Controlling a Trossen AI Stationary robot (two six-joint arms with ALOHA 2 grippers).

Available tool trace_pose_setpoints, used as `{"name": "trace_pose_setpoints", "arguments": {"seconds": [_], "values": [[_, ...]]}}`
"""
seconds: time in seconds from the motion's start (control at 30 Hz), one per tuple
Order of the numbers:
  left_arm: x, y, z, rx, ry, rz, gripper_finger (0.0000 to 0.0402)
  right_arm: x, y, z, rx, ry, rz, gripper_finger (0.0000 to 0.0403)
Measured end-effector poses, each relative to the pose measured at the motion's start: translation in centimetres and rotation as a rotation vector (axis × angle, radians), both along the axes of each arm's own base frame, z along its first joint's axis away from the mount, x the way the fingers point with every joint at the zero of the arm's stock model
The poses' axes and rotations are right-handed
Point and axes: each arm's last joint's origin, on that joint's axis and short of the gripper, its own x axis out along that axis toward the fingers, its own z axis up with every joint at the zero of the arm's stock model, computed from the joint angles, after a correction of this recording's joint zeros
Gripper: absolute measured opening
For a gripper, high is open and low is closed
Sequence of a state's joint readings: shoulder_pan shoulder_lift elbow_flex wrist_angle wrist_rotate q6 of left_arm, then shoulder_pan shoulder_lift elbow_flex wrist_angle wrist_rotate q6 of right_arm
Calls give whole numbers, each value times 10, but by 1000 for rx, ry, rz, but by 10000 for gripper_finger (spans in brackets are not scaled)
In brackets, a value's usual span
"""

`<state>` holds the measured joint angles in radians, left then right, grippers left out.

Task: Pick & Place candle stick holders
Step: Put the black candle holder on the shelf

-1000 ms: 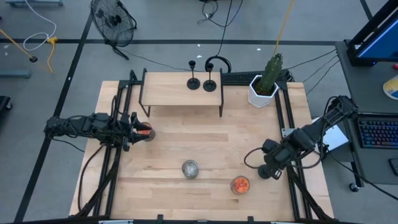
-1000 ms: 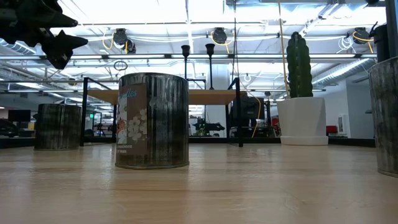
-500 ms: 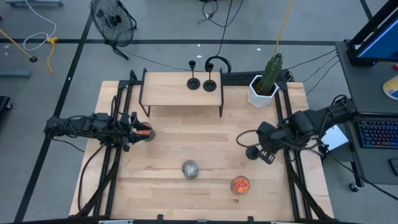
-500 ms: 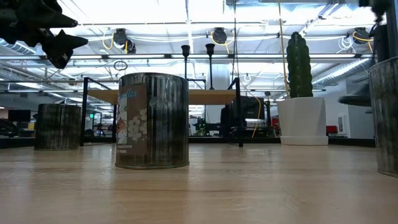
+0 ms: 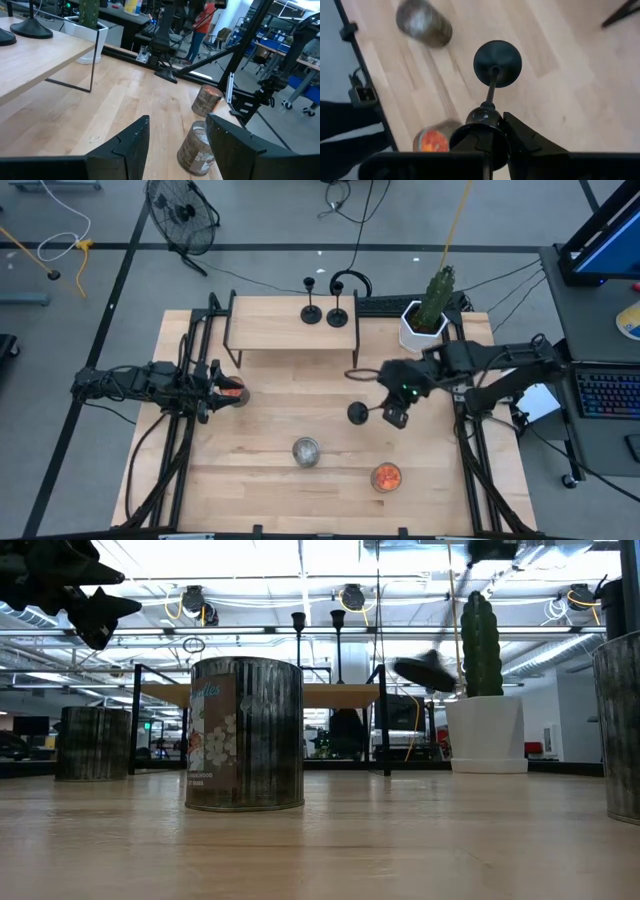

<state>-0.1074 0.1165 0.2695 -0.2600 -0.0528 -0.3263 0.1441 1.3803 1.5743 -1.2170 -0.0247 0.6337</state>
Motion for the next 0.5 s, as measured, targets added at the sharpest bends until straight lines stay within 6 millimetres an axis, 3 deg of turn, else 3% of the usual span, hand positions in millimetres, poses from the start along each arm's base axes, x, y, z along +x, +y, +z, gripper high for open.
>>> {"name": "trace_pose_setpoints", "arguments": {"seconds": [0.3, 0.5], "values": [[0, 0, -1, 0, 11, -1, 200, 30, -36, 33, -117, -121, 14, 14], [0, 0, -3, -15, 33, -1, 200, 37, -68, 59, -146, -203, -72, 14]]}}
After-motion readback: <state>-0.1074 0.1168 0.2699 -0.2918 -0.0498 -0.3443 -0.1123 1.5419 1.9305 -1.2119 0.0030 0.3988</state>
